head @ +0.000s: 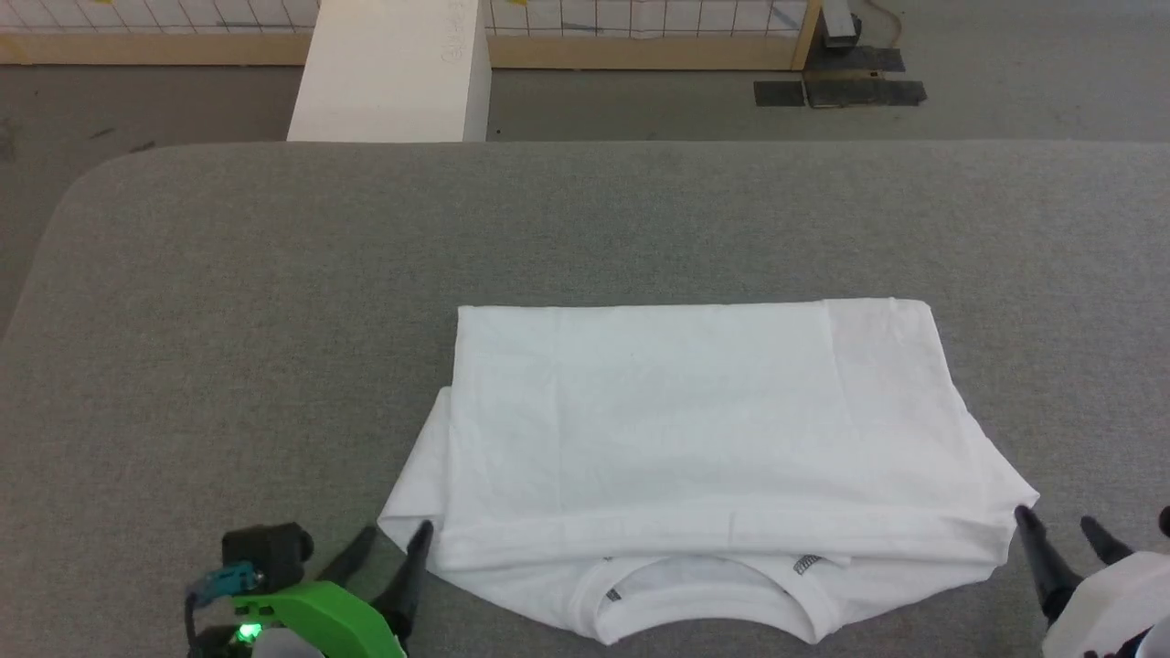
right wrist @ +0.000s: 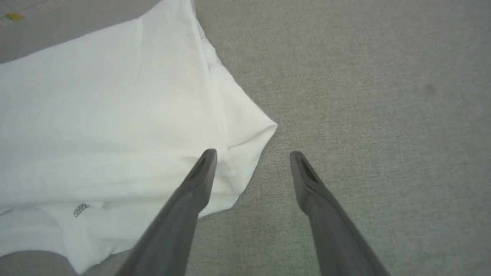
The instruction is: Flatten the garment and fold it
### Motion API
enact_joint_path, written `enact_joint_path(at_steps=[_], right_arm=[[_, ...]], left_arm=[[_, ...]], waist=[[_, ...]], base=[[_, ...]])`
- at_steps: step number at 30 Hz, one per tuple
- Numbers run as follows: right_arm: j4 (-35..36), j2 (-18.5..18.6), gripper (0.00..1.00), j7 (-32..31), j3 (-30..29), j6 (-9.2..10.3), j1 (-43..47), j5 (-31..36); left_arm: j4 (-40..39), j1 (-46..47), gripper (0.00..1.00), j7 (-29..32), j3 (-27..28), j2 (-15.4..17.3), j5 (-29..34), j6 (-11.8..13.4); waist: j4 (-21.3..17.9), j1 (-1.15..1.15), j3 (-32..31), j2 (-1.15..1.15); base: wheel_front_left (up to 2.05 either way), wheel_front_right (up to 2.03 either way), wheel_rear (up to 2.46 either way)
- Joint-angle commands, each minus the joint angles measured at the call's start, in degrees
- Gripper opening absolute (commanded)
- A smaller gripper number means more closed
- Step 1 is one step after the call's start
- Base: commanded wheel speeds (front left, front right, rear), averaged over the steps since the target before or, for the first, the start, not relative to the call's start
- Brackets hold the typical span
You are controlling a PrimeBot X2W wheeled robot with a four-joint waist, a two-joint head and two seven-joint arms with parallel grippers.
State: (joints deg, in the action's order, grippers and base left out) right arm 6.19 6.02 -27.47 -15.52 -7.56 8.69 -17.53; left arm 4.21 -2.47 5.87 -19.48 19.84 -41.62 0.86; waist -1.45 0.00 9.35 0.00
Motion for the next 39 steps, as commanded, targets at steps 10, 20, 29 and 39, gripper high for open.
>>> enact_joint_path(at_steps=[10,20,29,39], right_arm=[[-4.7,-0.2,1.00,8.2,0.0,0.08,-10.4,0.4],[-23.1,3.1,1.00,3.5,3.7,0.08,-20.8,1.6],[-32.5,3.8,1.00,-7.1,7.1,0.08,-24.5,1.0],[-26.7,4.2,0.00,-11.1,7.0,0.08,-21.6,-5.5]], left_arm=[[1.3,7.8,1.00,-18.7,2.2,-3.5,10.1,2.4],[3.9,15.3,1.00,-20.8,7.9,-9.2,19.7,4.0],[3.9,14.1,1.00,-20.9,13.2,-12.8,25.5,0.5],[3.4,12.6,1.00,-20.9,16.8,-15.2,29.2,-1.8]], waist=[[1.2,0.00,-0.8,0.00],[1.9,0.00,-0.1,0.00],[1.9,0.00,0.1,0.00],[1.7,0.00,-0.5,0.00]], base=[[0.00,0.00,0.00],[0.00,0.00,0.00],[0.00,0.00,0.00],[0.00,0.00,0.00]])
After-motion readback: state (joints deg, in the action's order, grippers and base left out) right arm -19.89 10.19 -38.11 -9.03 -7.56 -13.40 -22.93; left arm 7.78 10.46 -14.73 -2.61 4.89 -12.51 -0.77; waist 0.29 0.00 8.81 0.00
